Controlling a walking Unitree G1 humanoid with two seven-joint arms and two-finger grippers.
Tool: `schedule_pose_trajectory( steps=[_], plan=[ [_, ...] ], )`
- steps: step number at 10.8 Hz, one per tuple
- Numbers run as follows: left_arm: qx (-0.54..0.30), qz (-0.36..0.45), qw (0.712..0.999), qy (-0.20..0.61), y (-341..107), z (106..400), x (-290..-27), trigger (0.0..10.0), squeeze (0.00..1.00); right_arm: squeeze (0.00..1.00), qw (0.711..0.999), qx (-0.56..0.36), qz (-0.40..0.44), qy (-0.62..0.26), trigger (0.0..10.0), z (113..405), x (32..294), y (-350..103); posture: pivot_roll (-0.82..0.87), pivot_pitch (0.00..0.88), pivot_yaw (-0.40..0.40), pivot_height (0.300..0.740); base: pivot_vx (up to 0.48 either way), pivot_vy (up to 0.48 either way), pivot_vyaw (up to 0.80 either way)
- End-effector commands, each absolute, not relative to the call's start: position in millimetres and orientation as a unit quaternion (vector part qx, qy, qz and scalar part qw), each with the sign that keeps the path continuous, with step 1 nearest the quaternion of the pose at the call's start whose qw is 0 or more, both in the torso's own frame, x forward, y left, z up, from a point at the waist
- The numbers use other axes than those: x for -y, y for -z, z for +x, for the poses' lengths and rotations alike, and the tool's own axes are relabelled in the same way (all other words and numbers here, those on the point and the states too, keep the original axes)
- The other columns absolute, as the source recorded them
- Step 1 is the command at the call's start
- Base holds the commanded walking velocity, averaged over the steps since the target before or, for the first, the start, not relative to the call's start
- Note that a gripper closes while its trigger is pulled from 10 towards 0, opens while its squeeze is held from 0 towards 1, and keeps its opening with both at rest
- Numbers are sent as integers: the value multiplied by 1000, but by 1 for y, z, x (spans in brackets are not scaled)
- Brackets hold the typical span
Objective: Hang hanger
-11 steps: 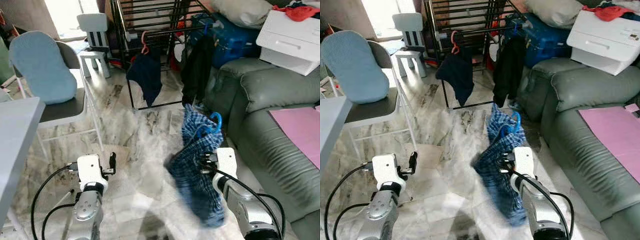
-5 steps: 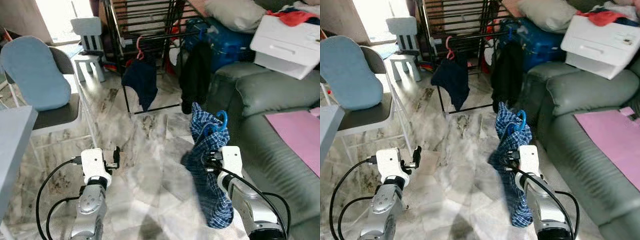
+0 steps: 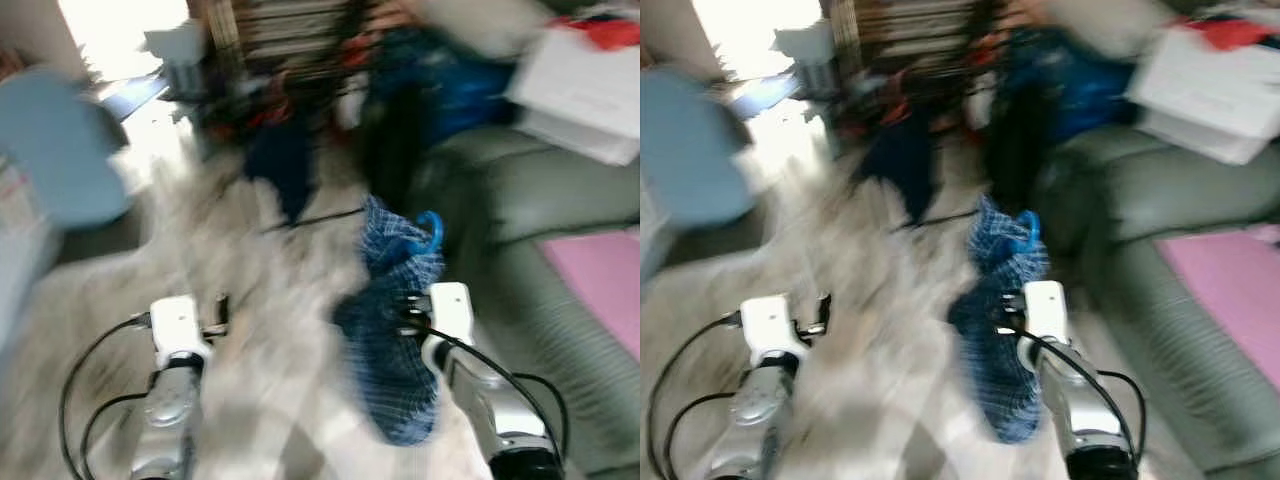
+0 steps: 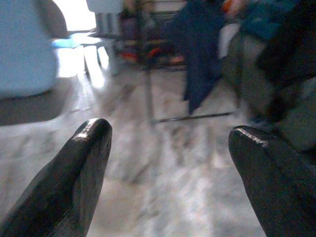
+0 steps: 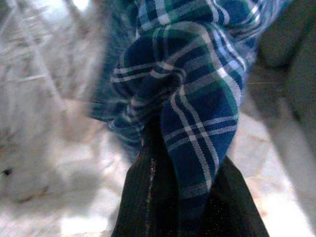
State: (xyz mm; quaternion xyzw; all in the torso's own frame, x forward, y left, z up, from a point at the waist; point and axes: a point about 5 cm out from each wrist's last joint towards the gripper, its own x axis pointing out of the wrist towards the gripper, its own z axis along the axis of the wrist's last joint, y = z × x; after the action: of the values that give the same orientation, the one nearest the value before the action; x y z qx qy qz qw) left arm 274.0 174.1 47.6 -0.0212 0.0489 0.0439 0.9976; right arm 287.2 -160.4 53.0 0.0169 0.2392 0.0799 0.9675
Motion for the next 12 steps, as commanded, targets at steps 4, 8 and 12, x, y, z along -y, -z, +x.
schedule_pose_trajectory(
  steps=[4,8,12],
  plan=[
    [-55,-27,997,-42,-45,274,-168,10000,0,0,970,-225,16,-95,10000,291,158,-61,-136,0,29,740,403,0,128],
    [-59,-29,997,-43,-44,275,-166,10000,0,0,969,-226,21,-95,10000,292,159,-61,-143,0,29,740,402,0,230],
    [-62,-27,997,-44,-43,276,-164,10000,0,0,969,-225,23,-100,10000,292,158,-62,-144,0,32,740,404,0,380]
  ],
)
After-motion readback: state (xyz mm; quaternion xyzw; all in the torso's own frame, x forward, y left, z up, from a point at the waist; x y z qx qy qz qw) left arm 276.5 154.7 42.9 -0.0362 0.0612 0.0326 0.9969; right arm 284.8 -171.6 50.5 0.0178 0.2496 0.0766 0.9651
